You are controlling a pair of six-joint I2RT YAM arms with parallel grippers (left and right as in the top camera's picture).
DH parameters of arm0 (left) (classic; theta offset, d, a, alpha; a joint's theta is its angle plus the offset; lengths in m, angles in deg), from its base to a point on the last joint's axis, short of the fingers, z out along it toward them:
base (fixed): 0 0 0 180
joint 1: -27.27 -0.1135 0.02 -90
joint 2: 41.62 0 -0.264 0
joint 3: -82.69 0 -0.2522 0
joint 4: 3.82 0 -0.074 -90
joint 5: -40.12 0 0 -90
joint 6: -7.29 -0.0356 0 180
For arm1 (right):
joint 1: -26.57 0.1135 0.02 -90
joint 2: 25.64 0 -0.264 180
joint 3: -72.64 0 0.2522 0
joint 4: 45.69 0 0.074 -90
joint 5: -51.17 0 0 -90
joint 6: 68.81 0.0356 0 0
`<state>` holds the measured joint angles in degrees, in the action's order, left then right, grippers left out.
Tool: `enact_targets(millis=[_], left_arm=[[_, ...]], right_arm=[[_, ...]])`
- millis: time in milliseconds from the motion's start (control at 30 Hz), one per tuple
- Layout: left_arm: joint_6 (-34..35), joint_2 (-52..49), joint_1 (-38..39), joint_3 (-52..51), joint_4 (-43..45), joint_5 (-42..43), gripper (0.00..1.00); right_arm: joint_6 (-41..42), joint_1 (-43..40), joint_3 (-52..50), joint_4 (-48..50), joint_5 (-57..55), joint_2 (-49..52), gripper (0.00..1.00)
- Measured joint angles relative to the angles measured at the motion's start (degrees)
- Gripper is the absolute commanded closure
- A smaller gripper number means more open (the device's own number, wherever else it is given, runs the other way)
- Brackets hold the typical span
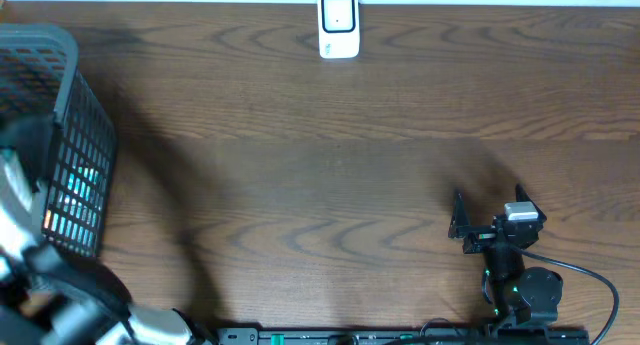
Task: Scan the item barcode
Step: 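Grasp the yellow-and-blue snack bag with the left gripper and lift, then carry the snack bag to the scanner and release it on the table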
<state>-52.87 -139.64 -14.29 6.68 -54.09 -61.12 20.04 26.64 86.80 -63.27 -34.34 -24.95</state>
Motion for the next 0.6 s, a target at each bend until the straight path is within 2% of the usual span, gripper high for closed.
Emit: enact_targets(millis=[233, 467, 567, 600], left_arm=[[1.6, 15.9, 0.2, 0.2, 5.7, 14.2, 0.93], [6.7, 21.0, 0.2, 0.2, 6.1, 20.0, 0.93], [9.7, 22.8, 0.1, 0.1, 10.1, 25.8, 0.93], [11.2, 24.4, 0.2, 0.1, 13.9, 30.9, 0.93]], right_arm=[[0.0, 0.0, 0.0, 0.0, 0.0, 0.0, 0.01], [0.0, 0.0, 0.0, 0.0, 0.0, 0.0, 0.01], [0.0, 0.0, 0.0, 0.0, 0.0, 0.0, 0.01], [0.0, 0.0, 0.0, 0.0, 0.0, 0.0, 0.01]])
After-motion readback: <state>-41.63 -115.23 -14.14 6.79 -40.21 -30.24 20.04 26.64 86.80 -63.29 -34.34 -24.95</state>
